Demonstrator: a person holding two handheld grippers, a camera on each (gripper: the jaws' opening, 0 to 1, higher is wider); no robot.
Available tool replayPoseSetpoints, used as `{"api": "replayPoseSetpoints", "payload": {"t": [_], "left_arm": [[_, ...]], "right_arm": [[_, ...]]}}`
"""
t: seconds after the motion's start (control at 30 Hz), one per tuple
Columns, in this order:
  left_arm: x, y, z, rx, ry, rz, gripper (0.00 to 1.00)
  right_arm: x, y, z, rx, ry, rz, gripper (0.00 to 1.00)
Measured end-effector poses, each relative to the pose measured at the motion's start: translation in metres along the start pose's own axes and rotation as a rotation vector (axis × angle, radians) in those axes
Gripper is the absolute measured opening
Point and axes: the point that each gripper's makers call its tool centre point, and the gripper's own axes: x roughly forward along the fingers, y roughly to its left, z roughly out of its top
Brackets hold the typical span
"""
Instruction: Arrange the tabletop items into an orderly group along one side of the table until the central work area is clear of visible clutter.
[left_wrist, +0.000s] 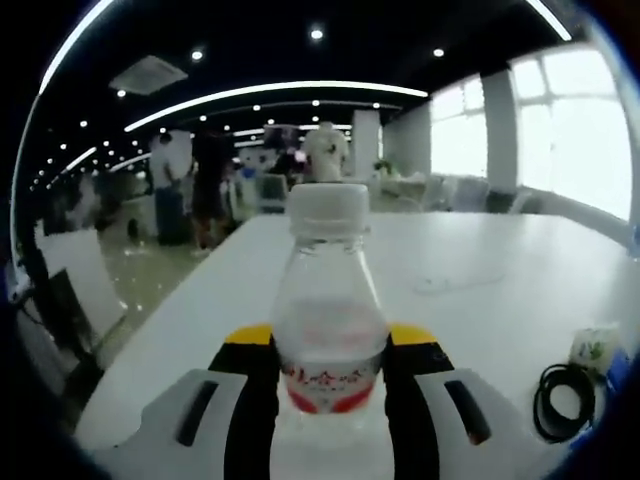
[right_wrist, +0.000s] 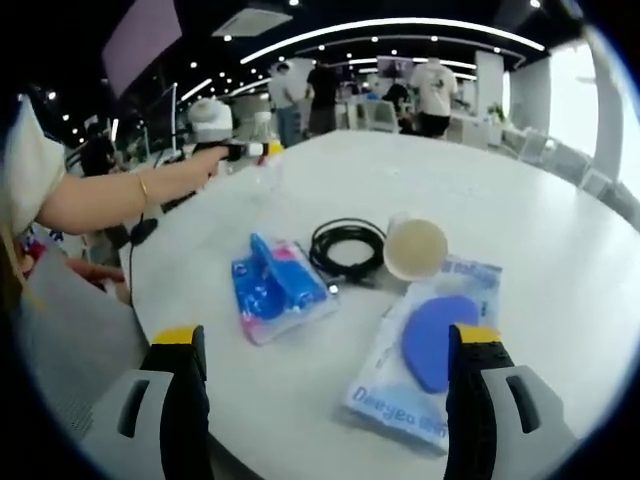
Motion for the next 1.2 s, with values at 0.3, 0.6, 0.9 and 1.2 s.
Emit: {"api": "replayPoseSetpoints", "payload": {"t": [0.3, 0.6, 0.9, 1.2], "left_arm": [[0.008, 0.006, -0.004, 0.002, 0.005, 0.013, 0.37], [0.012, 0.003, -0.007, 0.002, 0.005, 0.001, 0.37], [0.012, 0.005, -0.01, -0.018, -0.007, 0.024, 0.38], [0.013, 0.005, -0.009, -0.004, -0.013, 0.025, 0.38]], "right_arm": [[0.001, -0.003, -0.006, 0.001, 0.023, -0.011, 1.0], [0.001, -0.005, -0.01, -0.002, 0.039, -0.025, 1.0], [0.002, -0.007, -0.014, -0.018, 0.063, -0.036, 1.0], [0.002, -0.008, -0.014, -0.024, 0.068, -0.041, 1.0]]}}
